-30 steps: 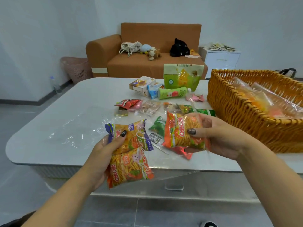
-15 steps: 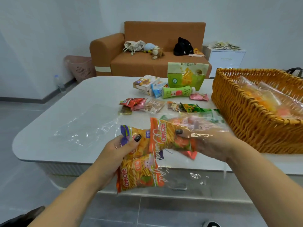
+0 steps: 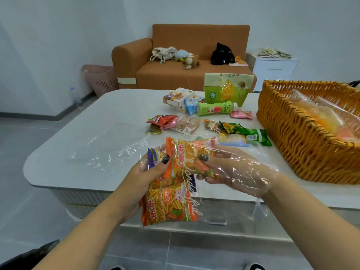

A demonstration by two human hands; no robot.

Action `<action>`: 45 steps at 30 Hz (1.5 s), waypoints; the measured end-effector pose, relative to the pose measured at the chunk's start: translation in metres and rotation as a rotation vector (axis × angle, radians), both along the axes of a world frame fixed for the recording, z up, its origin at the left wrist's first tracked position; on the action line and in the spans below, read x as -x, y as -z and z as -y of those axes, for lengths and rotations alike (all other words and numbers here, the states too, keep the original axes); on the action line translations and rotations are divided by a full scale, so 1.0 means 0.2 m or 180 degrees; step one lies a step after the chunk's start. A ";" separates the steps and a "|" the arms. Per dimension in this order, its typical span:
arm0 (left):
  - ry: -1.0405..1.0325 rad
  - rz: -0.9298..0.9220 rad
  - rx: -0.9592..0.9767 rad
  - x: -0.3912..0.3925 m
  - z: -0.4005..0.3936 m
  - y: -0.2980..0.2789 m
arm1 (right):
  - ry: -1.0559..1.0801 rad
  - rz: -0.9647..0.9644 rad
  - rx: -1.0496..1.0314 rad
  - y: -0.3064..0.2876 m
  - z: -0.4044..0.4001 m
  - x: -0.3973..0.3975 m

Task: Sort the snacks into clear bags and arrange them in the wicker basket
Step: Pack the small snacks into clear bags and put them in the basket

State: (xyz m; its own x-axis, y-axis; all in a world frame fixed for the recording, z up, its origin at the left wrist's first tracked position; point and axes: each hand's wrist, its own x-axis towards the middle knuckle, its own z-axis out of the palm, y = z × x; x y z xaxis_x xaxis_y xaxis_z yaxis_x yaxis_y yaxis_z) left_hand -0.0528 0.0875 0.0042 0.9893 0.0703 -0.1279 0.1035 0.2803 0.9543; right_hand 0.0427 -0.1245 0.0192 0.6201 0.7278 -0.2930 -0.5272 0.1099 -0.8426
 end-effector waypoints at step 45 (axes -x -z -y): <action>-0.2023 -0.0659 0.0875 -0.20 -0.12 -0.02 | 0.1560 0.3459 0.3529 0.39 -0.21 -0.24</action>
State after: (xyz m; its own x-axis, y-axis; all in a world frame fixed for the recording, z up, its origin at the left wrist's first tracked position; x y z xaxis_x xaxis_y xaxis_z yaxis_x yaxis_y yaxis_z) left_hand -0.0125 0.1114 0.0075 0.7213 0.5625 -0.4040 0.0116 0.5734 0.8192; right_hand 0.0905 -0.0823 -0.0585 0.9688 0.1514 0.1961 0.2365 -0.8013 -0.5496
